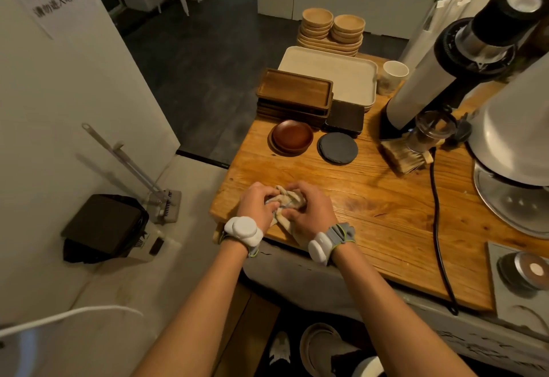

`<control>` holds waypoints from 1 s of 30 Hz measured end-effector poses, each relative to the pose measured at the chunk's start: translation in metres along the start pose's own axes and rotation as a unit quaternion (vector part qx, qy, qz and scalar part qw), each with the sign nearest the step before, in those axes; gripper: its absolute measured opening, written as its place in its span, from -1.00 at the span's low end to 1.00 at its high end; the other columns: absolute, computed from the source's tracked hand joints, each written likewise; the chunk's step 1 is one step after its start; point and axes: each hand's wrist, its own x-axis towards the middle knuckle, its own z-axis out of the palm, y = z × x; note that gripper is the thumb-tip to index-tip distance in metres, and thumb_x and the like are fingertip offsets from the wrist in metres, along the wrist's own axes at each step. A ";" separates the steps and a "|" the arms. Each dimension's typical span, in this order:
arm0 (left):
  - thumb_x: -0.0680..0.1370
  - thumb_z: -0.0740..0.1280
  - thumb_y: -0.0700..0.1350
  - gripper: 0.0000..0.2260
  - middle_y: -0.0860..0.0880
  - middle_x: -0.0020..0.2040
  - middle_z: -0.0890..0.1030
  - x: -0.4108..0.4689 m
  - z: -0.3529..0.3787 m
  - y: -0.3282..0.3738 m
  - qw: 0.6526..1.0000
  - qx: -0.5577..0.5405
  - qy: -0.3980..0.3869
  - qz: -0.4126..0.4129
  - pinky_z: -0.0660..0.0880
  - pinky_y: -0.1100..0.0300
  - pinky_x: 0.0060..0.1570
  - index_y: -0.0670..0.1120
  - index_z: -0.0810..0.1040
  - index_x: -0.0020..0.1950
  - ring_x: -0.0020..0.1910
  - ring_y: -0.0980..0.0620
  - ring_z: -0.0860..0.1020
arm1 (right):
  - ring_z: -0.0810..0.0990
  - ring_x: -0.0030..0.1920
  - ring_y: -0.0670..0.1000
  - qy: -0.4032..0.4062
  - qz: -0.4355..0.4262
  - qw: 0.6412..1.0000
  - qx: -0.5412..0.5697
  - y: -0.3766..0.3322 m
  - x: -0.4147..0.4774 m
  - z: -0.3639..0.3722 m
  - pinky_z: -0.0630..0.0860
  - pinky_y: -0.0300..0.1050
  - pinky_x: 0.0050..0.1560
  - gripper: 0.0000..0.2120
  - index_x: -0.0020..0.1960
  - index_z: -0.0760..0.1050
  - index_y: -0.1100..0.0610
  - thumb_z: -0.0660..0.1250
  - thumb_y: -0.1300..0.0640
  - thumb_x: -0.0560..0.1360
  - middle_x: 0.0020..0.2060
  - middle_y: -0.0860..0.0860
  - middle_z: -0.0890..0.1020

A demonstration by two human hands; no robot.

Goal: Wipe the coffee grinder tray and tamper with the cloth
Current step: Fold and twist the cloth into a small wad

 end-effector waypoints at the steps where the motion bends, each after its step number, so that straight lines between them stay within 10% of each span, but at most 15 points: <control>1: 0.52 0.43 -0.22 -0.77 -0.08 0.09 0.57 0.003 -0.001 0.000 1.000 -0.004 0.003 -0.002 0.56 0.10 0.13 -0.15 0.65 0.18 0.05 -0.03 0.60 | 0.55 0.05 0.05 0.003 -0.004 1.000 0.000 0.000 0.003 0.000 0.49 -0.09 0.03 -0.61 0.14 0.55 0.01 0.55 0.12 0.35 0.04 0.03 0.60; 30: 0.54 0.40 -0.25 -0.78 -0.15 0.14 0.61 0.089 -0.054 -0.035 0.999 0.025 0.046 -0.013 0.53 0.13 0.14 -0.21 0.66 0.17 0.10 -0.11 0.61 | 0.63 0.07 0.08 -0.005 -0.014 1.000 -0.022 -0.053 0.104 0.037 0.37 -0.26 -0.07 -0.70 0.19 0.65 0.13 0.45 0.17 0.46 0.04 0.09 0.68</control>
